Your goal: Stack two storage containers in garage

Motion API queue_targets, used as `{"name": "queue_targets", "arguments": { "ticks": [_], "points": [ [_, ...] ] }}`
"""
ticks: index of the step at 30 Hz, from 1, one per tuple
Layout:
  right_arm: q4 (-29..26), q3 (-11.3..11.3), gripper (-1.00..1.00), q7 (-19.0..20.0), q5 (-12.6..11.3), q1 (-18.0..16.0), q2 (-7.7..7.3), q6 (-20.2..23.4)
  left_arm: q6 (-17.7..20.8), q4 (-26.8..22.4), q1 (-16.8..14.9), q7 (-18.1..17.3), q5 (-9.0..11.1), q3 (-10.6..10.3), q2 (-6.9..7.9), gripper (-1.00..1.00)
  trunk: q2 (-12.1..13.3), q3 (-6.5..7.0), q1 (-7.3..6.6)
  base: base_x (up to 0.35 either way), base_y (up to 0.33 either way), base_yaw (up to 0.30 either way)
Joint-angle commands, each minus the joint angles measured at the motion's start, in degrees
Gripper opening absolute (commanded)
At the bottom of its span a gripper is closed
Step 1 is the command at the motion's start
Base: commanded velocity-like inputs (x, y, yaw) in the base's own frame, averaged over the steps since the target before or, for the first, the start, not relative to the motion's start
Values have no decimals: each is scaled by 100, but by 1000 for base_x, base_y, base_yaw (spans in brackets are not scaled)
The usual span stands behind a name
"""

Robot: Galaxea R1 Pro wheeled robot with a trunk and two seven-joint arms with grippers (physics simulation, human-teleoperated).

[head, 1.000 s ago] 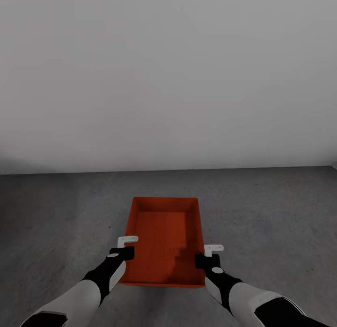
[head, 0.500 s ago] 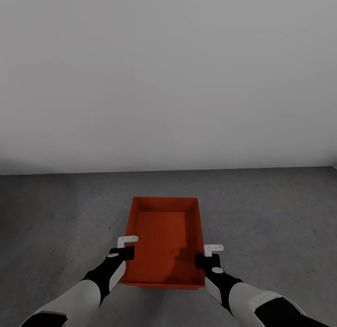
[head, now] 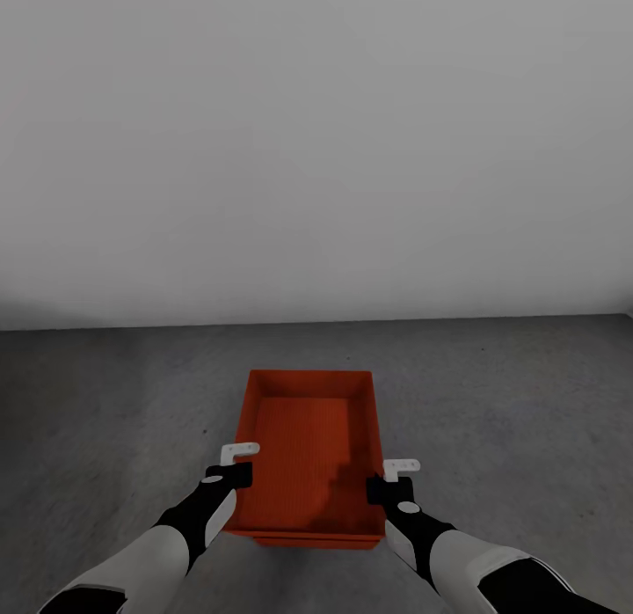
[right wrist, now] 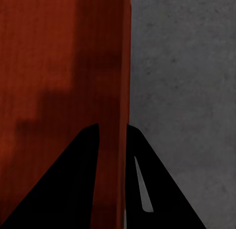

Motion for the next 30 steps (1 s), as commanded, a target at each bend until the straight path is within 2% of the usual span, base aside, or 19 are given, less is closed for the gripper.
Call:
{"name": "queue_targets", "arguments": {
  "ticks": [1,30],
  "points": [
    [-6,-136,-100,-318,-86,-3,-393,-38,38,-9,-4,480,14,144,6,-100,-2,-4,0,0,0,0],
    [-6,-136,-100,-327,-86,-3,-393,-38,38,-13,-2,480,30,143,-7,-100,-2,-4,0,0,0,0]
  ]
}}
